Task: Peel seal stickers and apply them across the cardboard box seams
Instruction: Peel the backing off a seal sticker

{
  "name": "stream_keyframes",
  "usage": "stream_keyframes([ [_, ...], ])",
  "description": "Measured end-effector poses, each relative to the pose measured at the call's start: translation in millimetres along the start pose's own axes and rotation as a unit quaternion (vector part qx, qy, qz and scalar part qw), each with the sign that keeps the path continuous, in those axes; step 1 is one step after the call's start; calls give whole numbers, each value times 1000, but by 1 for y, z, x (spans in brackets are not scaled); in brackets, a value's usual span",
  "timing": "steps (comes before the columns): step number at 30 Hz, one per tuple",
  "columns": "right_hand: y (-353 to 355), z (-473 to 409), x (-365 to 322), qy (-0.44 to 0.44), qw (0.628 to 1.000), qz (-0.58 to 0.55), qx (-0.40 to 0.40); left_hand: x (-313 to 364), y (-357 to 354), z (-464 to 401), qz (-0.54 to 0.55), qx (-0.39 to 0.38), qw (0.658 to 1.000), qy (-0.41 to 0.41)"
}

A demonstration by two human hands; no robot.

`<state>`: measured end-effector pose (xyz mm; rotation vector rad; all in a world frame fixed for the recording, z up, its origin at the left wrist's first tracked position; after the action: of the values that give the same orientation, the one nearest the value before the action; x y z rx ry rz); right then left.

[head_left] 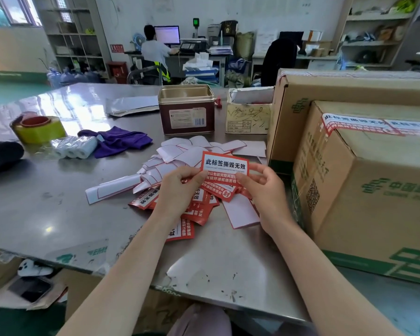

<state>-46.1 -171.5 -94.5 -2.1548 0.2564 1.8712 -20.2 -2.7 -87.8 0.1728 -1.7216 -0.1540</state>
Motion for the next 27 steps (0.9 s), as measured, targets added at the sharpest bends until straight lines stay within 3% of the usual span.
stream_keyframes([
  [20, 6, 5, -3, 60, 996, 51, 37, 2, 5, 6, -32, 18, 998, -57],
  [27, 12, 1, -1, 64, 992, 50, 94, 5, 2, 9, -49, -28, 996, -66],
])
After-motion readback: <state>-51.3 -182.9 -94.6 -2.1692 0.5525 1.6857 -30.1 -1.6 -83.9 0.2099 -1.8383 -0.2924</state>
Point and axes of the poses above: each hand's wrist, its own z-axis away from the middle knuckle, its own y-axis out of the back of the hand, x = y × z, the point moved 2 cm from there along -z, towards the middle knuckle, and after that the axes turned 1 degree about x, right-handed, at the moved point
